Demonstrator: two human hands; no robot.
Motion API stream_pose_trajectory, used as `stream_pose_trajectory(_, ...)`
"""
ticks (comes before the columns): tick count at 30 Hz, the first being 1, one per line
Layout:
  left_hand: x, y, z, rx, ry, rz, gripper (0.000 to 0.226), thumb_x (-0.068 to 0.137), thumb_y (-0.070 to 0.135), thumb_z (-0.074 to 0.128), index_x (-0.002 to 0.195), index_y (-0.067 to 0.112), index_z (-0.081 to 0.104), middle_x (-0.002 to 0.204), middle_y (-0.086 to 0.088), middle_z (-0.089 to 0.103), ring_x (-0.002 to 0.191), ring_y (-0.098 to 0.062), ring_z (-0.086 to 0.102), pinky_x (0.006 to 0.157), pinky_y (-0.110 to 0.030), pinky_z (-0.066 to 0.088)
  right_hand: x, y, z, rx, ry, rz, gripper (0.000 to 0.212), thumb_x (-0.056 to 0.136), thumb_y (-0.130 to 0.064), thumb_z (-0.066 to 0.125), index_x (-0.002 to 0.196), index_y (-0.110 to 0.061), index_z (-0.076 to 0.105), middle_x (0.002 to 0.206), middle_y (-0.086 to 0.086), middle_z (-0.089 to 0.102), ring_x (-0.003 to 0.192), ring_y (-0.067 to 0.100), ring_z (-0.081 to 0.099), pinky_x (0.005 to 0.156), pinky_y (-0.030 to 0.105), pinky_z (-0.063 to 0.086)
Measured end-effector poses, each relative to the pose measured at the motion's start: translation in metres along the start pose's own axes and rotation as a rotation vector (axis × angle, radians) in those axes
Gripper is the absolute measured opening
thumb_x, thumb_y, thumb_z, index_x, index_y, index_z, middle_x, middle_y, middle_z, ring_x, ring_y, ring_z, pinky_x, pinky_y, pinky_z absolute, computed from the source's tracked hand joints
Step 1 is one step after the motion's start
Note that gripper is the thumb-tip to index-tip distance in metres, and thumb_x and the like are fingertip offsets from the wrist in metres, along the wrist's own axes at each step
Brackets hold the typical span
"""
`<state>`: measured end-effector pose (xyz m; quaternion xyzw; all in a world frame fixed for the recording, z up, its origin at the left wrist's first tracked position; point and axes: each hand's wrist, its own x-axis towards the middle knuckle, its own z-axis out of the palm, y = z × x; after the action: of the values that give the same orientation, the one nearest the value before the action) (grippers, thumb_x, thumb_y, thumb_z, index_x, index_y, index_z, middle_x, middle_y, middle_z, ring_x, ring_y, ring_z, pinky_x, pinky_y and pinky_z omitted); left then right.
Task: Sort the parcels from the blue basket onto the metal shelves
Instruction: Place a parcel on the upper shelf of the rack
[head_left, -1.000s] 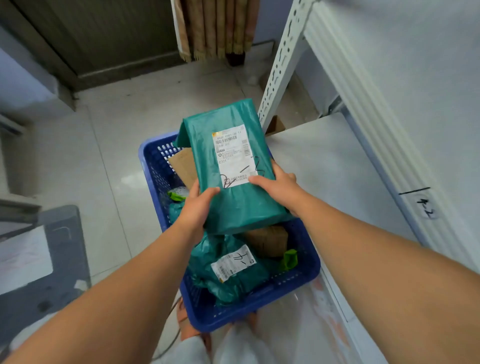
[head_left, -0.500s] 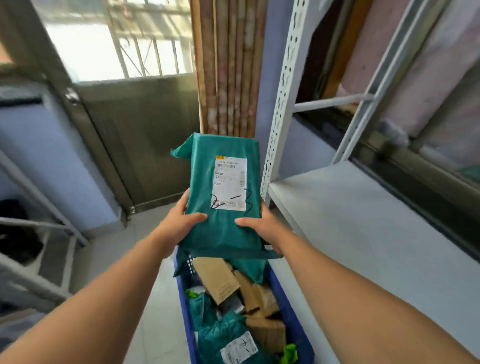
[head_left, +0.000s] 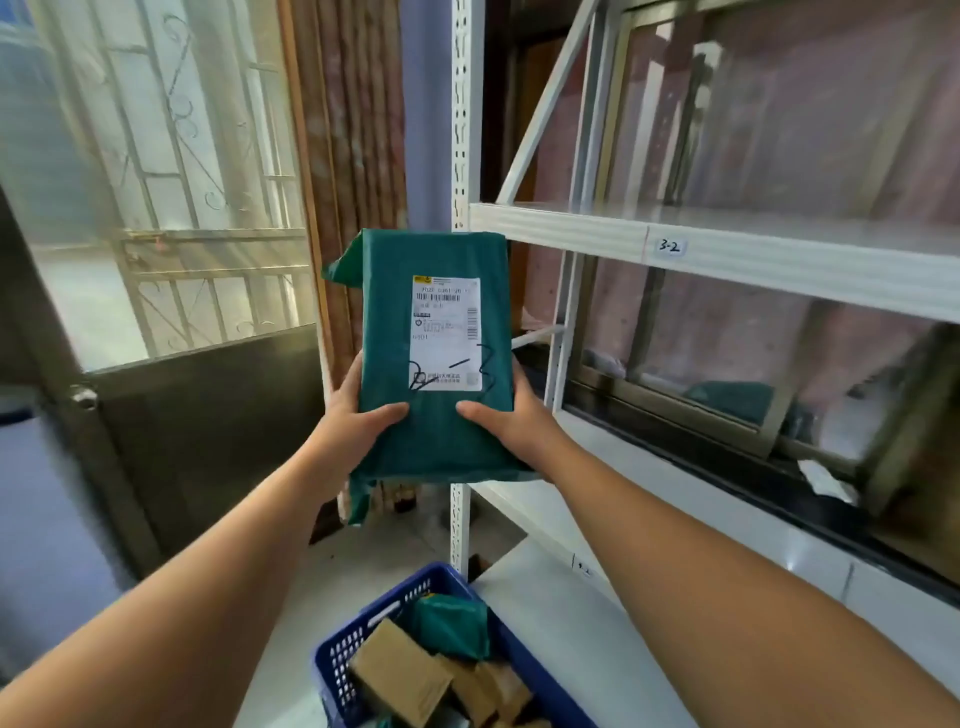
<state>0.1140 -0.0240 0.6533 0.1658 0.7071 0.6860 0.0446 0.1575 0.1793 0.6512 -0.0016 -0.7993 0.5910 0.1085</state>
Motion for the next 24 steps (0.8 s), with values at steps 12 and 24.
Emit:
stream_pose_trajectory(12, -0.057, 0.102, 0.057, 0.077, -0.256, 0.158, 0.081, 0.063, 0.032, 0.075, 0.130, 0.057, 0.035, 0.131, -0.004, 0.048, 0.113, -0.028, 0.057, 0.094, -0.049, 0.051, -0.124, -0.085, -0.064, -0.089, 0.355, -0.007, 0.102, 0.047, -0.059, 0.082, 0.136, -0.039, 0.037, 0.127, -0.009, 0.060, 0.111, 0.015, 0.060, 0.099, 0.042, 0.049)
stream_pose_trajectory(24, -0.078, 0.232, 0.158, -0.061, -0.431, 0.371, 0.080, 0.074, 0.027, 0.071, 0.139, 0.049, 0.030, 0.132, -0.003, 0.052, 0.109, -0.025, 0.061, 0.092, -0.046, 0.053, -0.200, -0.192, -0.179, -0.200, 0.532, -0.205, 0.089, 0.077, -0.022, 0.075, 0.143, -0.039, 0.019, 0.122, -0.012, 0.054, 0.112, 0.014, 0.056, 0.099, 0.034, 0.044)
